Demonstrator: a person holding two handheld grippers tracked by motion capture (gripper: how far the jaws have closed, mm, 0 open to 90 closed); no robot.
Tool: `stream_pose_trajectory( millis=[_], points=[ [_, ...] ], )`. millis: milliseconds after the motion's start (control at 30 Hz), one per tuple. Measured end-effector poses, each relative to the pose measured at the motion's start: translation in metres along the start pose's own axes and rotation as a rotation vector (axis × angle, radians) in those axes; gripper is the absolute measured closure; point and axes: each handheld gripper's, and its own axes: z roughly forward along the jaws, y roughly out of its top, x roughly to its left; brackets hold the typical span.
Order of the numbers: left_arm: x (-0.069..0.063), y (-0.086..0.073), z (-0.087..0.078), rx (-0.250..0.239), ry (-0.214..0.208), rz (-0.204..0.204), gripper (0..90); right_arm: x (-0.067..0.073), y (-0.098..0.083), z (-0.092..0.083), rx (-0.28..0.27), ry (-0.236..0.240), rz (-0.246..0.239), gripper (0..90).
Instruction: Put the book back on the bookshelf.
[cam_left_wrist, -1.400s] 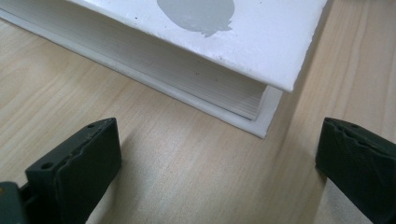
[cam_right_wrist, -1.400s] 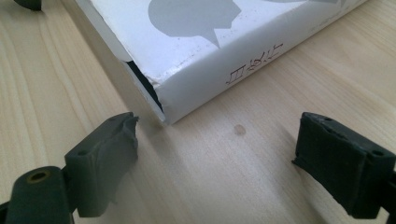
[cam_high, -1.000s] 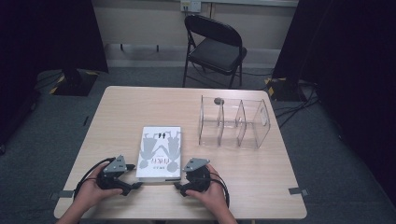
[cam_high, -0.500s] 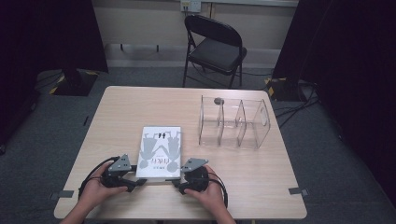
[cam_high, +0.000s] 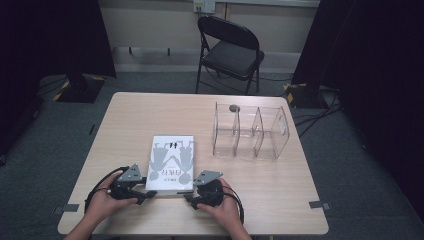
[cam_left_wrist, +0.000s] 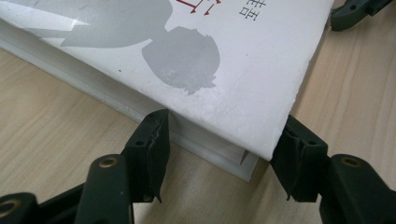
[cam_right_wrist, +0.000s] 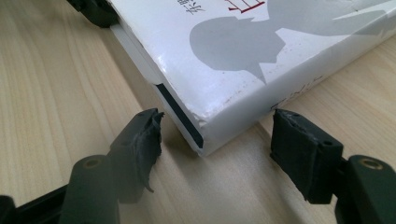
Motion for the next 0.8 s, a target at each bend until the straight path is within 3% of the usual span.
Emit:
stream_pose_trajectory(
  millis=[133, 300, 367, 567, 700, 800],
  points=[
    [-0.002, 0.003, 0.001, 0.000, 0.013, -0.052, 41.9, 0.001, 0.000, 0.000, 0.002, -0.002, 0.005, 32.1],
    [-0.003, 0.007, 0.000, 0.040, 0.022, -0.055, 42.6, 0.001, 0.000, 0.000, 0.000, -0.002, 0.003, 32.0],
    [-0.005, 0.008, 0.001, 0.036, 0.026, -0.079, 43.2, 0.001, 0.000, 0.000, -0.001, -0.003, 0.001, 32.0],
    [-0.007, 0.013, -0.001, 0.083, 0.045, -0.054, 44.5, 0.001, 0.000, 0.000, -0.001, -0.003, 0.001, 32.0],
    [-0.008, 0.013, -0.001, 0.057, 0.048, -0.100, 45.9, 0.001, 0.000, 0.000, 0.000, -0.003, 0.000, 31.8],
    [-0.008, 0.016, -0.003, 0.087, 0.050, -0.083, 46.8, 0.002, 0.000, 0.000, 0.003, -0.003, 0.005, 31.0]
  ],
)
